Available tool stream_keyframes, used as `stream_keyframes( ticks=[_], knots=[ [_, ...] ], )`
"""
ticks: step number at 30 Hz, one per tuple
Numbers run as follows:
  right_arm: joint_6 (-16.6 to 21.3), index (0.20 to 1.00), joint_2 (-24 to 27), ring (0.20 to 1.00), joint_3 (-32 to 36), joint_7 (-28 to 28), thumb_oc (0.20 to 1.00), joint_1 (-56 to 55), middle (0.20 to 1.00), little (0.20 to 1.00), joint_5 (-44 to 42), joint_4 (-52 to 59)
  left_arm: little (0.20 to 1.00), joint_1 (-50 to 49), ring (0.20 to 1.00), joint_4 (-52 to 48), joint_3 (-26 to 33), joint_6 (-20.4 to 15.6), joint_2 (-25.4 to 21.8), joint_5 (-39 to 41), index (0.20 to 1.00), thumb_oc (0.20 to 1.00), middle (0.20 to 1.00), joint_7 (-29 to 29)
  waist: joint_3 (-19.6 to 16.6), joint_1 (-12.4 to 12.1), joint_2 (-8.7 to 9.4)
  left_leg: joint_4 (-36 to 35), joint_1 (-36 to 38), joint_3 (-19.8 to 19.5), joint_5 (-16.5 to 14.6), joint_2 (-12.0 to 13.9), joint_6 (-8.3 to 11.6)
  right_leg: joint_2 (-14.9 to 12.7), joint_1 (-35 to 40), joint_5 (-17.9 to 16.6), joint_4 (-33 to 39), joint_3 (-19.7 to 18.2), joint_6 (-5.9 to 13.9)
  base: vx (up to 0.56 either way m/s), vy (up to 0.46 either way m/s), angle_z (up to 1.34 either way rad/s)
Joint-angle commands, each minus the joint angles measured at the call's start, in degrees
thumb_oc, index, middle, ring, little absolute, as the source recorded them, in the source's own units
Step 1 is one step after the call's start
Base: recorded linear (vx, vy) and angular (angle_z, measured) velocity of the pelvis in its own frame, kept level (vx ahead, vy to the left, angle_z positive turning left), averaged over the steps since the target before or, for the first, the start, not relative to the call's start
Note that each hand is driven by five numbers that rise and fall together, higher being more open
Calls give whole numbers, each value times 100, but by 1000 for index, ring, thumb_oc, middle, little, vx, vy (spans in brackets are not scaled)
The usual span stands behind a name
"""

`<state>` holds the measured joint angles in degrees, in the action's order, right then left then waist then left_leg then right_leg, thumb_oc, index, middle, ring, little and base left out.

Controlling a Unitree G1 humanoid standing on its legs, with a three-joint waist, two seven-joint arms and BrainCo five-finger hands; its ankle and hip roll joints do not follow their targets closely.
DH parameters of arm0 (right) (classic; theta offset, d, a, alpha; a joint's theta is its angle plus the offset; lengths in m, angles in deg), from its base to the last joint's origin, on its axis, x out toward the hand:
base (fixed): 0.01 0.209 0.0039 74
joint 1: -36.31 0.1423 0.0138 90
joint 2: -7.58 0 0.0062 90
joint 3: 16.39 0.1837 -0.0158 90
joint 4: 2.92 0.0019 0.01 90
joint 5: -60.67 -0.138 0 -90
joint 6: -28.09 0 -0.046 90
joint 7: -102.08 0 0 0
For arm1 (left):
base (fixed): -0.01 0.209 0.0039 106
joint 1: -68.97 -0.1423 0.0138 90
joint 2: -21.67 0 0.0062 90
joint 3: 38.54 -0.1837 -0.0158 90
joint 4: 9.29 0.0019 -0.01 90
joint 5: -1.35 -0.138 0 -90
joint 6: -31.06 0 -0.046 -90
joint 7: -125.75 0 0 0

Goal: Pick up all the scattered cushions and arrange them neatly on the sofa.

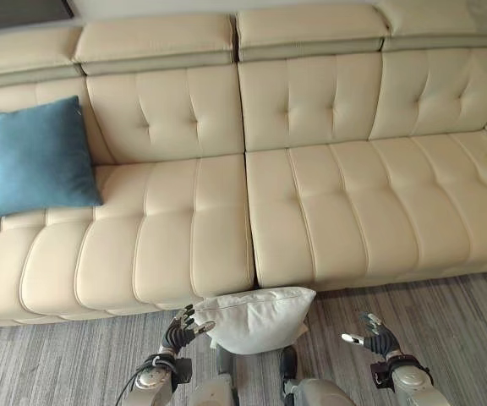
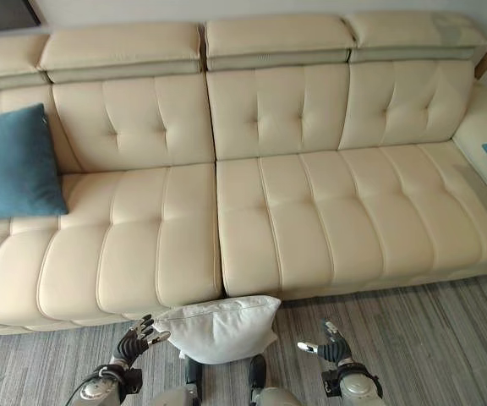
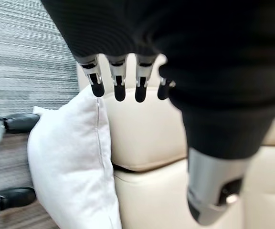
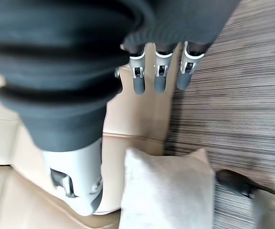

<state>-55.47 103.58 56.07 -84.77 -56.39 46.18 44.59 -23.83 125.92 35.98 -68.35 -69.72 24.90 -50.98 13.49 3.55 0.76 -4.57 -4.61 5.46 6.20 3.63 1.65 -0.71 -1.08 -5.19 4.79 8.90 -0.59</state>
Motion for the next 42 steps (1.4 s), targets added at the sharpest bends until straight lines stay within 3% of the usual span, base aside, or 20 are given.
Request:
stream_keyframes(
  ticks=[1,6,7,15,19,22,24,25,26,27,38,39,40,41,42],
  knots=[
    [93,1000,-40,1000,-249,-77,1000,466,1000,1000,236,-319,1000,331,1000,526,91,-157,-10,-275,1000,1000,1000,45,20,-88,134,444,418,-29,-1015,-83,-16,-323,177,1032,-401,-255,409,26,45,0],
    [101,1000,-243,1000,-412,-254,1000,1129,1000,1000,226,-1210,1000,899,1000,1717,175,-114,132,-254,1000,1000,1000,178,215,-130,187,432,290,11,-1053,-92,-38,-347,-96,950,-397,-295,477,-42,30,-5],
    [144,1000,-314,1000,-428,-354,1000,1474,1000,1000,77,-1460,1000,1172,1000,1971,141,-123,120,-160,1000,1000,1000,264,407,-163,225,549,-54,-18,-1027,-86,-30,-366,-426,903,-497,-308,478,-172,21,-3],
    [221,1000,-380,1000,-443,-485,1000,2494,1000,1000,-645,-2120,1000,2122,1000,2558,229,-129,-393,191,1000,1000,1000,439,852,-238,420,1105,-1463,-160,-889,4,46,-437,-1660,775,-917,-207,460,-97,-7,3],
    [357,1000,-261,1000,-401,-570,1000,2840,1000,1000,-950,-2116,1000,2513,1000,2546,224,-201,-698,263,1000,1000,1000,569,988,-217,455,1313,-2096,-236,-836,-1,94,-466,-2234,744,-1079,-155,464,-83,-1,13],
    [611,1000,-24,1000,-357,-826,1000,3412,1000,1000,-1336,-1919,1000,3195,1000,2375,51,-378,-1060,223,1000,1000,1000,900,1208,-183,438,1637,-3014,-383,-806,-4,148,-498,-3149,774,-1470,-75,473,-83,0,11],
    [723,1000,76,1000,-338,-1035,1000,3614,1000,1000,-1308,-1710,1000,3429,1000,2237,-21,-477,-1159,72,1000,1000,1000,1140,1263,-181,399,1799,-3221,-438,-1000,22,192,-499,-3357,931,-1653,-96,518,-13,31,19],
    [1112,1000,276,1000,-203,-1524,1000,3983,1000,1000,-1189,-790,1000,3842,1000,1567,-232,-635,-1186,-290,1000,1000,1000,1563,1477,-184,305,2210,-3922,-539,-1064,-2,196,-573,-4073,998,-2119,-56,558,-102,65,31],
    [1240,1000,303,1000,-204,-1750,1000,4111,1000,1000,-1064,-497,1000,3915,1000,1313,-316,-717,-1147,-359,1000,1000,1000,1653,1531,-187,278,2337,-4149,-551,-1092,-21,191,-581,-4302,1030,-2254,-53,568,-139,116,35],
    [1487,1000,218,1000,-394,-2016,1000,4685,1000,1000,-984,12,1000,4373,1000,1042,-659,-832,-950,-444,1000,1000,1000,1832,1614,-169,217,2842,-4841,-643,-1237,-44,158,-638,-4989,1136,-2791,-97,591,-55,62,29],
    [1451,1000,-376,1000,-1157,-1995,1000,5473,1000,1000,-702,215,1000,5321,1000,774,-1376,-993,-38,-171,1000,1000,1000,1956,1545,-113,167,3750,-6369,-772,-1439,-173,47,-716,-6567,1412,-3897,-153,509,-5,14,4],
    [1438,448,-493,448,-1238,-1908,448,5537,448,448,-735,120,821,5451,821,667,-1471,-1044,77,-28,821,821,821,1871,1466,-115,163,3860,-6610,-798,-1432,-197,31,-714,-6807,1444,-4048,-145,495,0,0,0],
    [1451,200,-528,200,-1242,-1862,200,5539,200,200,-755,121,310,5469,310,594,-1502,-1073,129,34,310,310,310,1811,1416,-109,158,3911,-6711,-796,-1438,-202,23,-729,-6900,1460,-4109,-129,483,0,0,0],
    [1474,200,-572,200,-1239,-1804,200,5536,200,200,-787,137,200,5474,200,489,-1504,-1121,182,157,200,200,200,1738,1367,-109,153,3952,-6794,-790,-1438,-205,18,-722,-6990,1471,-4173,-136,477,9,8,-4],
    [1503,200,-610,200,-1222,-1755,200,5502,200,200,-844,149,200,5454,200,397,-1508,-1157,240,289,200,200,200,1674,1324,-102,154,3983,-6859,-798,-1445,-213,9,-726,-7053,1479,-4209,-127,470,0,0,0]
  ],
)
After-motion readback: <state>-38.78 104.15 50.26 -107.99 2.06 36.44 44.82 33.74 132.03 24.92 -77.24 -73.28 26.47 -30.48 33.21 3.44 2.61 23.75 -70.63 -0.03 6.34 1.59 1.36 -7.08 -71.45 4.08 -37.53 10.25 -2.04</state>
